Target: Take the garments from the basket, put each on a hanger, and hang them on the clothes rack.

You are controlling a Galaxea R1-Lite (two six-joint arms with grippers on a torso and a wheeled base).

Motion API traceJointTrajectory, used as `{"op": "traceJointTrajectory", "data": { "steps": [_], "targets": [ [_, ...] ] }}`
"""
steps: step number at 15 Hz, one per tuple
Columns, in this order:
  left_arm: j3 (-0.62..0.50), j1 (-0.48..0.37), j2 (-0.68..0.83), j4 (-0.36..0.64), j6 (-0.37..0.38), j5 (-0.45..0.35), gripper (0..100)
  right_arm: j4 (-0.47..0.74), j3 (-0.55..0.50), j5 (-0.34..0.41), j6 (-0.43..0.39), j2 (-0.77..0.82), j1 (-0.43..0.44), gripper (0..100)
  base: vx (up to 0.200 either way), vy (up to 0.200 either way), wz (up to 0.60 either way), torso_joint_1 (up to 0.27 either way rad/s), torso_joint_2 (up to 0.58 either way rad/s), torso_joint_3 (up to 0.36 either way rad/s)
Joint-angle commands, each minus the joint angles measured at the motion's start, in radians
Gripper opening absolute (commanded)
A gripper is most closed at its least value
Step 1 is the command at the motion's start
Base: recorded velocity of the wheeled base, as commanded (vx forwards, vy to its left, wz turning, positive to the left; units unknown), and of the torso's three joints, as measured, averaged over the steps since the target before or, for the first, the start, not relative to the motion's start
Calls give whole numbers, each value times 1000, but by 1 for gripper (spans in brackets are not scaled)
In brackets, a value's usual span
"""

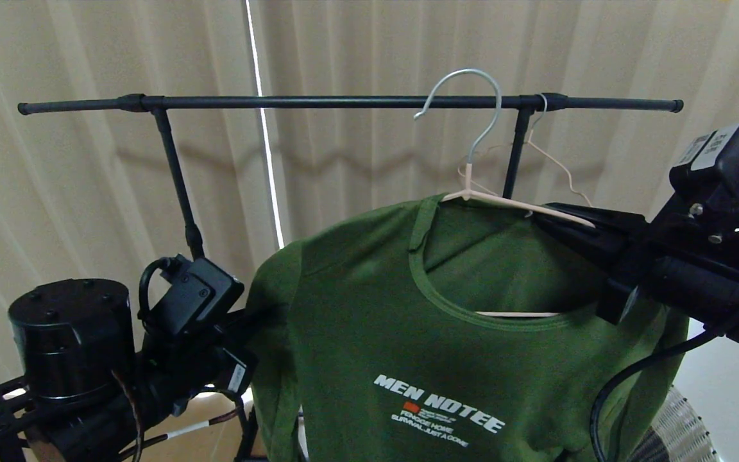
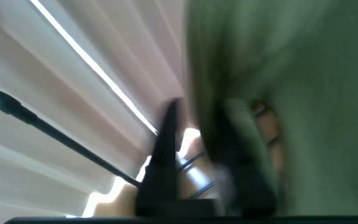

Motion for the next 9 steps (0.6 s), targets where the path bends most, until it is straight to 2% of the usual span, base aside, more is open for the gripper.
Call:
{"op": "traceJointTrajectory", "data": {
  "steps": [1, 5, 7, 9],
  "targets": [
    [74, 49, -55, -29, 6, 1, 0, 0, 2, -3, -1, -4, -17, 0, 0, 0, 0, 0, 0, 0],
    [160, 241, -171, -57, 84, 0, 0, 12, 2, -6, -5, -16, -97, 0, 0, 0, 0, 0, 0, 0],
    [163, 272, -191, -57, 86, 0, 0, 12, 0, -6, -5, -13, -109, 0, 0, 0, 0, 0, 0, 0],
    [165, 261, -191, -57, 81, -2, 0, 10, -3, -6, -5, -11, -109, 0, 0, 0, 0, 0, 0, 0]
  ]
}}
